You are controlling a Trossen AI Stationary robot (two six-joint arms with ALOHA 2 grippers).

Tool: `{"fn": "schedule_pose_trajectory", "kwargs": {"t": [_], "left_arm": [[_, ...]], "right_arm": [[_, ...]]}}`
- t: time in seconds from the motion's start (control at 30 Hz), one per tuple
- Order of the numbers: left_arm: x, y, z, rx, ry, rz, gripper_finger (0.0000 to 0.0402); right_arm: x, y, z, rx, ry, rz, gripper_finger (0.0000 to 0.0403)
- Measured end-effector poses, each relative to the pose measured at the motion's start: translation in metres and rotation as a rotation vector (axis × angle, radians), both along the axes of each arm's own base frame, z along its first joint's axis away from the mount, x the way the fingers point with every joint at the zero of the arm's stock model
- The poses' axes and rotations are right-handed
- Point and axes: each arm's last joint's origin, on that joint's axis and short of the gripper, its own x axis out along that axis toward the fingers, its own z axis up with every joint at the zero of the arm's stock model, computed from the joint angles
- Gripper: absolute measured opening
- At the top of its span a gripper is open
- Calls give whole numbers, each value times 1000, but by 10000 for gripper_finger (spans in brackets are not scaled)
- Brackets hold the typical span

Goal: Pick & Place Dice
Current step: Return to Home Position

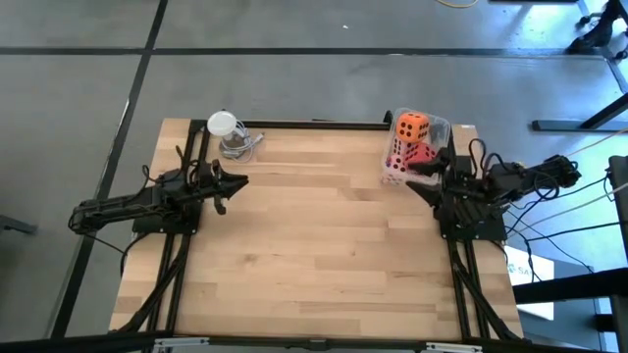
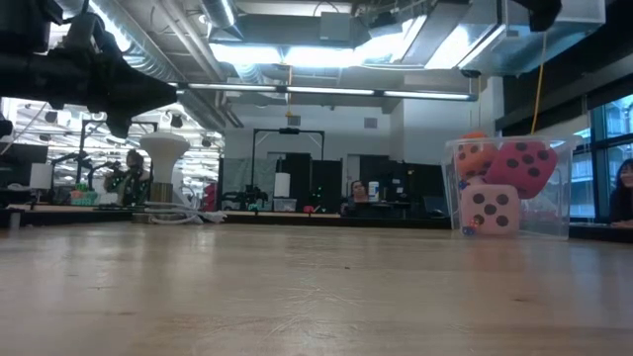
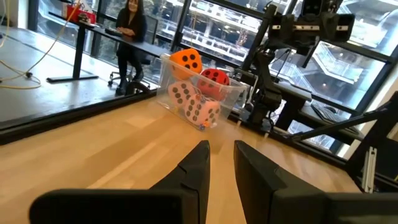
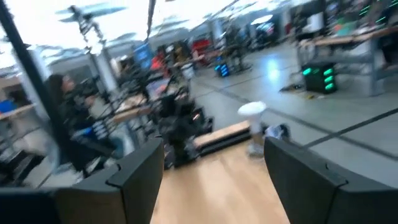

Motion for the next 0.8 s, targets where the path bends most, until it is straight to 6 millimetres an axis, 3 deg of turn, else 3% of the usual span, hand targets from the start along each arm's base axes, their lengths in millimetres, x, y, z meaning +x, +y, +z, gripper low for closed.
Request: {"fn": "schedule_pose_trajectory", "kwargs": {"t": [0.23,0.4,0.5,0.8], "left_arm": [[0,0,0,0,1,1,65],[0,0,0,0,2,1,65],[0,0,0,0,2,1,65],[0,0,-1,-1,3,2,65]], "right_arm": [[14,1,2,-20,-7,-183,272],[31,8,-8,-79,80,-195,272],[32,12,-14,-216,165,-117,272],[24,15,-9,-161,98,110,272]]}}
